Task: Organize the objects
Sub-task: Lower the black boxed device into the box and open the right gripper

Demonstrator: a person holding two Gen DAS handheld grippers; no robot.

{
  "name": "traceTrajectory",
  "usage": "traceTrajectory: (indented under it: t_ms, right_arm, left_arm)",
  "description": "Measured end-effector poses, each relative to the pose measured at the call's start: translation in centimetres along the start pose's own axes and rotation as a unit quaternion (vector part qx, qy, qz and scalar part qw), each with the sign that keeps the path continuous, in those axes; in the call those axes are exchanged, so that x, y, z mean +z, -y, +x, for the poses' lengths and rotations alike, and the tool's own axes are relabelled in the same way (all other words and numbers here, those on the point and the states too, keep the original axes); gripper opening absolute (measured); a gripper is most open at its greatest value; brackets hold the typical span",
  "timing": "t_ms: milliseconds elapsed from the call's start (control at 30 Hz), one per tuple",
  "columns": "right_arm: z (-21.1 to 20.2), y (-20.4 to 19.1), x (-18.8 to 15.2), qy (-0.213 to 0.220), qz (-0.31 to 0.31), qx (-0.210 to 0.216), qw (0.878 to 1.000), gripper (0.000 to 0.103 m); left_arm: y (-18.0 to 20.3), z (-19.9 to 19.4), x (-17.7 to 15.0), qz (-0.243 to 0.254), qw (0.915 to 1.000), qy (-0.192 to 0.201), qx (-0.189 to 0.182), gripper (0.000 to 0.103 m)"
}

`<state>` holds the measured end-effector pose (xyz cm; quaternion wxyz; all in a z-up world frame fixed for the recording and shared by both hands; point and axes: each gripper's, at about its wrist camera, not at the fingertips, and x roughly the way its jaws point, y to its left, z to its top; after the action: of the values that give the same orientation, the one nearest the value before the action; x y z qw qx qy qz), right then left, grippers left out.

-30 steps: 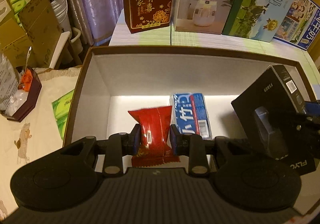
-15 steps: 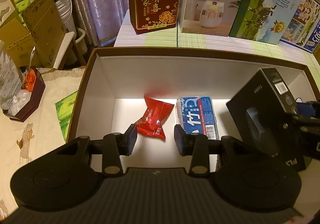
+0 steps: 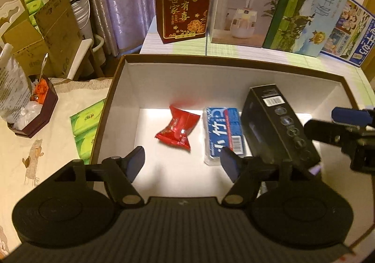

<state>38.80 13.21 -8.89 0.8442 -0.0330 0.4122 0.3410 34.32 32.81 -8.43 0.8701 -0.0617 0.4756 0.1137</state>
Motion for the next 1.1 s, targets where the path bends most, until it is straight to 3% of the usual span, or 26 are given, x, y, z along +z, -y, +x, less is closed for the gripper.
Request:
traceTrajectory:
  t_ms: [200,400,1100]
  right_arm:
    - [-2.6,0.3,-1.7,-0.005,-0.008,0.005,1.0,0.089]
    - [-5.4,0.4,-3.4,-0.002,-0.018,0.001,1.0,0.096]
    - [-14.1,0.5,-7.6,0.027,0.002,0.016,1.0,0.101]
  left_arm:
    - [0.8,-2.7,-1.2,-0.004,1.0,0.008,0.0,0.081]
    - [1.7,-5.6,-2.8,-0.01,0.9997,0.018,-0.011,0.085]
    - [5.6,-12.1,-8.7,-0.015,0.999,0.023,-0.036,0.085]
